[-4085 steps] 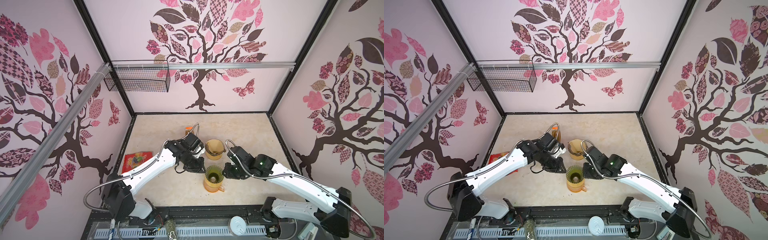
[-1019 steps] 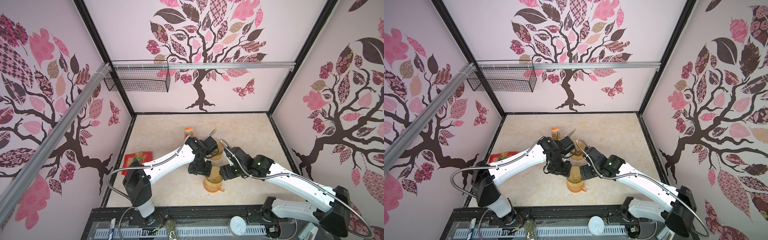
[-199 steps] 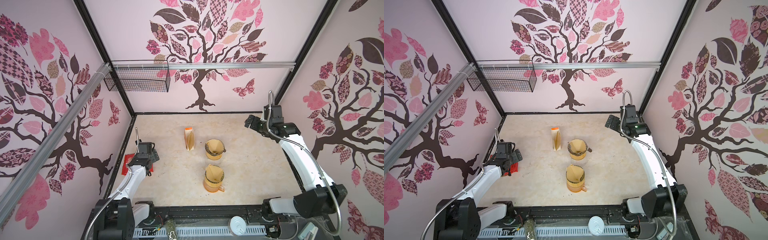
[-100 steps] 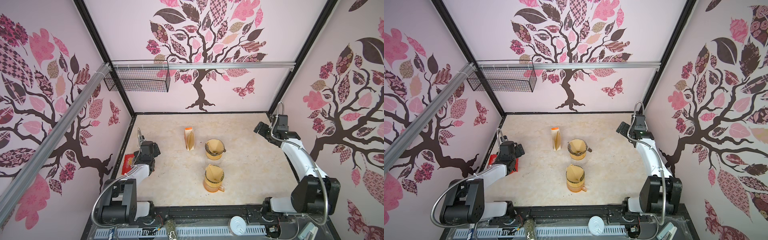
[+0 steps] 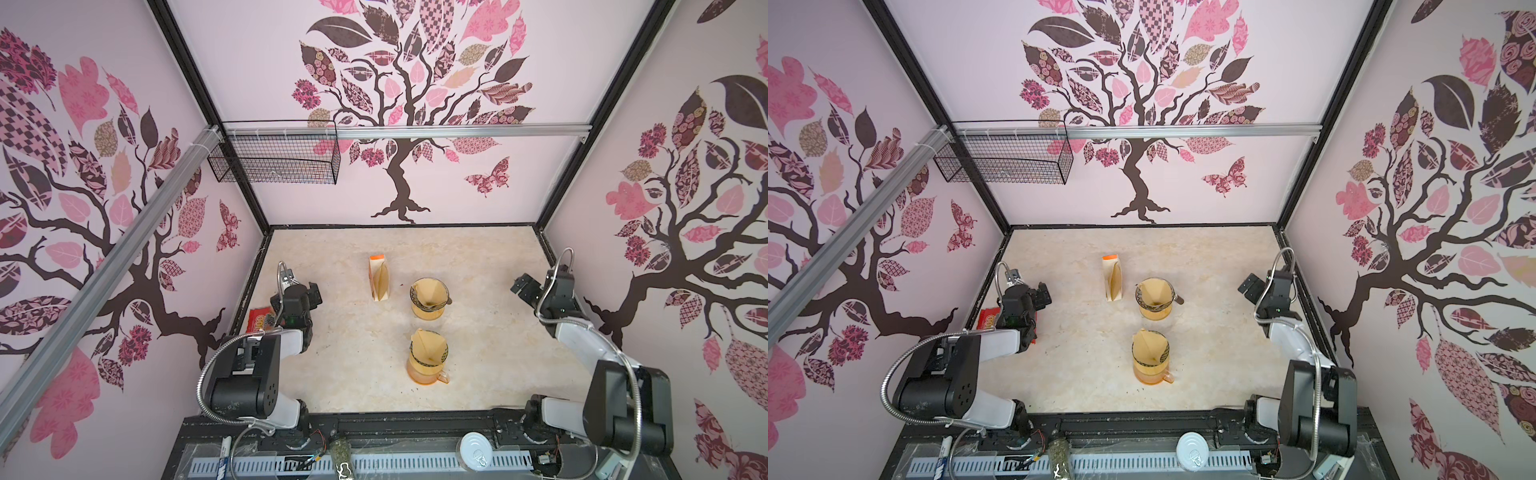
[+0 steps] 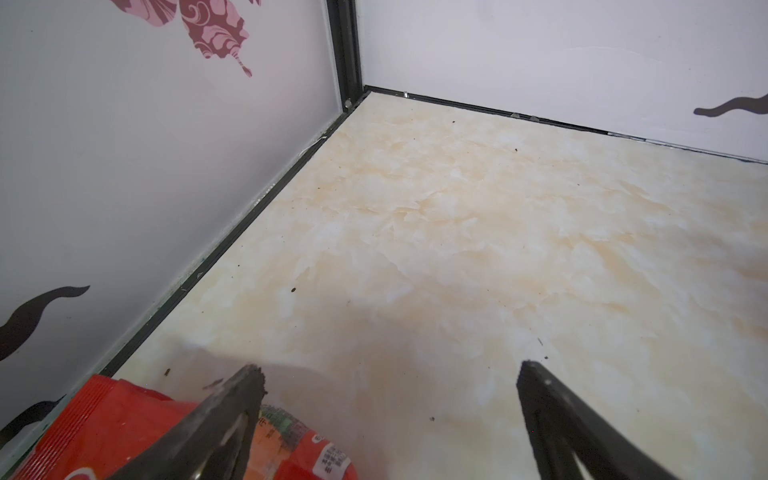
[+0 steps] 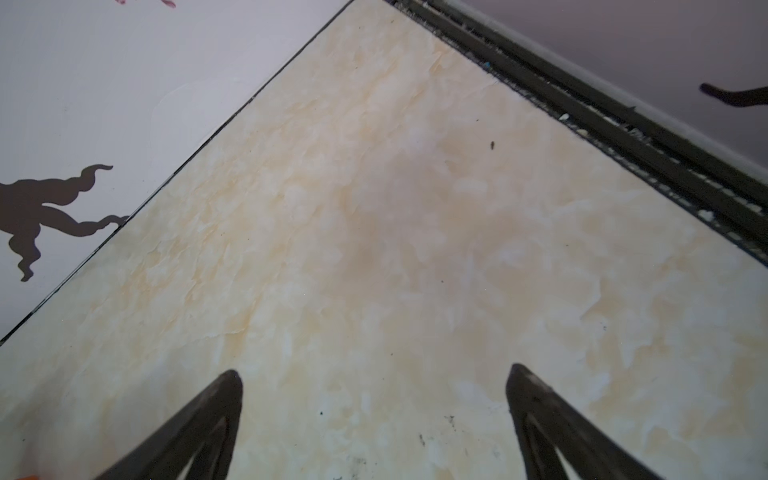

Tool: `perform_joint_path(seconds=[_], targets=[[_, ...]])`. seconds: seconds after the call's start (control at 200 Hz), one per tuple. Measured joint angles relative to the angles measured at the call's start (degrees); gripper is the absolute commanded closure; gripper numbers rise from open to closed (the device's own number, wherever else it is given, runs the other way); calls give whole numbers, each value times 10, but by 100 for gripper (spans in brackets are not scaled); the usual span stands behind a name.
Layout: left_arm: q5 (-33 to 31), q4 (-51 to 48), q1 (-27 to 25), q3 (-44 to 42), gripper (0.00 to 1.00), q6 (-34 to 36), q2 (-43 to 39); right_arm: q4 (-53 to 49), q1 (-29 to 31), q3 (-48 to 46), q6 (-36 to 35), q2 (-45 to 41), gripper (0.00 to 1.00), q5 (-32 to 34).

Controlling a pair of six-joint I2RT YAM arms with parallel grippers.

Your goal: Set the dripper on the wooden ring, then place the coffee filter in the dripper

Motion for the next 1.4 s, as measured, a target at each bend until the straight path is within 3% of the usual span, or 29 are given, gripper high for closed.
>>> perform_joint_path(seconds=[0.175, 0.355, 0.575, 0.815, 0.975, 1.125, 1.4], targets=[[27, 76, -3, -21, 2, 19, 26, 140, 0, -139, -8, -45, 0, 24], [39, 106, -3, -31, 2, 30, 37, 236, 0, -173, -32, -37, 0, -6], [42, 121, -3, -31, 2, 31, 37, 373, 8, -189, -68, 40, 0, -46], [45, 124, -3, -31, 2, 31, 37, 435, 55, -137, -165, 126, 0, -101], [46, 124, -3, -31, 2, 31, 37, 464, 95, -132, -215, 162, 0, -97], [46, 124, -3, -31, 2, 31, 37, 531, 105, -153, -234, 183, 0, -85], [46, 124, -3, -31, 2, 31, 37, 549, 105, -157, -244, 188, 0, -76]])
